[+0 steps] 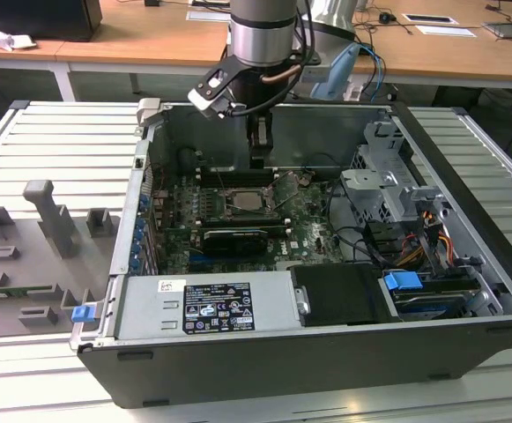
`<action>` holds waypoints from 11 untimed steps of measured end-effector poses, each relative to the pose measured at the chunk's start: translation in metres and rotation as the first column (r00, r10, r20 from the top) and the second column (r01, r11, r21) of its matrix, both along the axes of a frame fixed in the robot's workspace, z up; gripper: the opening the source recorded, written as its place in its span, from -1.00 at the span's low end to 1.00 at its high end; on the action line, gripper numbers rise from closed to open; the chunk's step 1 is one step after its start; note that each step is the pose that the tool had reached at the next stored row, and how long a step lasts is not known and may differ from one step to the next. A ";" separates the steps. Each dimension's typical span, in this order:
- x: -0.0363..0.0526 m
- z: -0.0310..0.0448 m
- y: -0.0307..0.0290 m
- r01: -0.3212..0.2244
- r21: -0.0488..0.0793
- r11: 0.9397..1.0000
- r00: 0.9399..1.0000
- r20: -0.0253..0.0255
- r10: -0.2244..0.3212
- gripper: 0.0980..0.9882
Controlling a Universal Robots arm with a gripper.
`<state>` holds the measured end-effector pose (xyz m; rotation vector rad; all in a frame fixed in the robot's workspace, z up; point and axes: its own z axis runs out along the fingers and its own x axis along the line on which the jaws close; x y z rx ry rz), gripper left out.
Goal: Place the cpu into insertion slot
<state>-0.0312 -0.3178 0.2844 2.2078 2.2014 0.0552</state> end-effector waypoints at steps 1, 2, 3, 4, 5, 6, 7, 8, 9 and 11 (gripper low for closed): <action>0.0000 0.0003 0.0000 0.000 0.000 1.000 1.000 0.000 0.000 -0.98; 0.0000 0.0011 0.0000 0.000 0.000 1.000 1.000 0.000 0.000 -0.98; 0.0000 0.0017 0.0000 0.000 0.000 1.000 1.000 0.000 0.000 -0.98; 0.0000 0.0020 0.0000 0.000 0.000 1.000 1.000 0.000 0.000 -0.98; 0.0000 0.0027 0.0000 0.000 0.000 1.000 1.000 0.000 0.000 -0.98; 0.0000 0.0030 0.0000 0.000 0.000 1.000 1.000 0.000 0.000 -0.98; 0.0000 0.0030 0.0000 0.000 0.000 1.000 1.000 0.000 0.000 -0.98; 0.0001 0.0031 0.0000 0.000 0.000 1.000 1.000 0.000 0.000 -0.98; 0.0005 0.0031 0.0000 0.000 0.000 1.000 1.000 0.000 0.000 -0.98; 0.0018 0.0033 0.0000 0.000 0.000 1.000 1.000 -0.001 0.000 -0.98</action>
